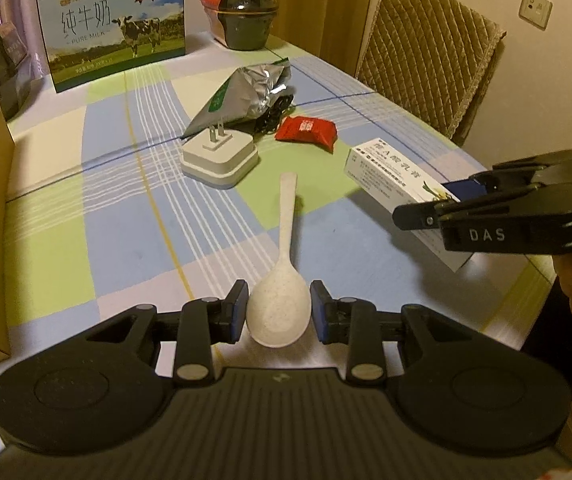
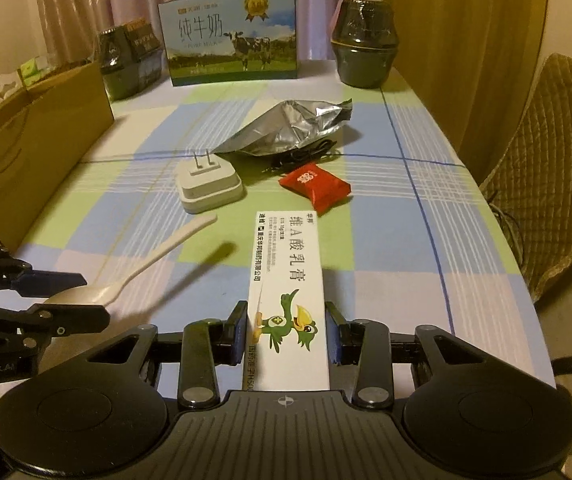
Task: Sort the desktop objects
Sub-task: 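Carry the ointment box and the white spoon over the cardboard box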
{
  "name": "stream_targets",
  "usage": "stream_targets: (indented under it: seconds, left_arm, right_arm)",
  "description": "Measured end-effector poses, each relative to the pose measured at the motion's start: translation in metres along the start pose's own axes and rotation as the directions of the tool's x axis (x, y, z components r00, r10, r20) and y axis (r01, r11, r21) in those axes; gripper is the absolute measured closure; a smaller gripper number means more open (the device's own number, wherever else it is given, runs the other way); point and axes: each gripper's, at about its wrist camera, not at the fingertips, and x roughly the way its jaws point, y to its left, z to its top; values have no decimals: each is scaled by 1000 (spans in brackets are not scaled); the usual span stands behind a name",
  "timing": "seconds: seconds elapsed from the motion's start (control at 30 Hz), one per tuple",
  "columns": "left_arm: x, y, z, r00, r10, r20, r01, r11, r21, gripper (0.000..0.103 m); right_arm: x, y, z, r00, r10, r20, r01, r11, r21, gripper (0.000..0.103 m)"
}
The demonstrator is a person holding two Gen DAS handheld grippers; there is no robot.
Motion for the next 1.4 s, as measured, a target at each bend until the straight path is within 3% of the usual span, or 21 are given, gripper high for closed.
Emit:
stream_targets:
  seconds: [0.77, 1.4]
  left_arm:
    - [-76, -3, 19, 990, 64, 129, -57, 997, -53, 75]
    - [-132, 31, 24, 964, 157, 216, -133, 984, -123, 75]
  right_arm:
    - [-63, 37, 27, 991, 52, 125, -49, 998, -30, 68]
    - [-77, 89, 52, 975, 140, 173, -121, 986, -119, 68]
